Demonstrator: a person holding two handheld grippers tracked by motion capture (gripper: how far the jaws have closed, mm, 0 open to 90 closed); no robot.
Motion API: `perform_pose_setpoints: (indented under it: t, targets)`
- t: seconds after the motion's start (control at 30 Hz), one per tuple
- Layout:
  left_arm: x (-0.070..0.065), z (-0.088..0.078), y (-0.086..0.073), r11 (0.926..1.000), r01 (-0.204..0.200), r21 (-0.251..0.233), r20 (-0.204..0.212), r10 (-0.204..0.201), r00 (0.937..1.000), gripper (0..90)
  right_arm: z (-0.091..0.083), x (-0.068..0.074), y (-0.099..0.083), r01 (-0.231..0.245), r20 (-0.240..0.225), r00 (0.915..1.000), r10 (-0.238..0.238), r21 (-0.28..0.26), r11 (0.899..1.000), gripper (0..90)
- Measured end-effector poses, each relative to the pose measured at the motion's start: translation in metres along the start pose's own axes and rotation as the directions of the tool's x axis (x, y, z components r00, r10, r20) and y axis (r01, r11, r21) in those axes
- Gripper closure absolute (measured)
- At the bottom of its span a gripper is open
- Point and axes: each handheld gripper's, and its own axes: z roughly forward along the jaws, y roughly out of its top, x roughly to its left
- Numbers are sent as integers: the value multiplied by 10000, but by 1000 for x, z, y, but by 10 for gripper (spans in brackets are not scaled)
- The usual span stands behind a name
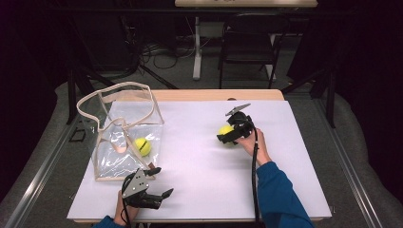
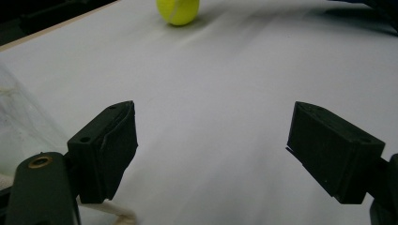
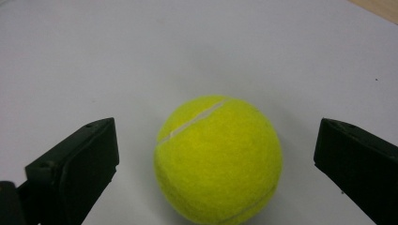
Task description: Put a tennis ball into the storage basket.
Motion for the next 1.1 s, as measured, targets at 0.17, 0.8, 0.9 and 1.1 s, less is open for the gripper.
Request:
perform_pose_setpoints:
  t: [0.17, 0.8, 0.9, 1.1]
  targets:
    - [0, 0, 0, 10000, 5, 14, 2, -5, 10000, 159, 6, -1, -2, -34, 26, 10000, 33, 282, 9996, 0]
    - [0, 0, 0, 10000, -3, -35, -1, 3, 10000, 159, 11, -3, -6, -429, 23, 9991, 428, 573, 9974, 115]
    - [0, 0, 1, 10000, -49, -26, 0, 49, 10000, 160, 12, -3, -6, -395, 7, 9992, 395, 570, 9976, 136]
    - [0, -1, 1, 9999, -99, 23, 24, 99, 9999, 160, 15, -2, -7, -325, 57, 9995, 321, 723, 9969, 190]
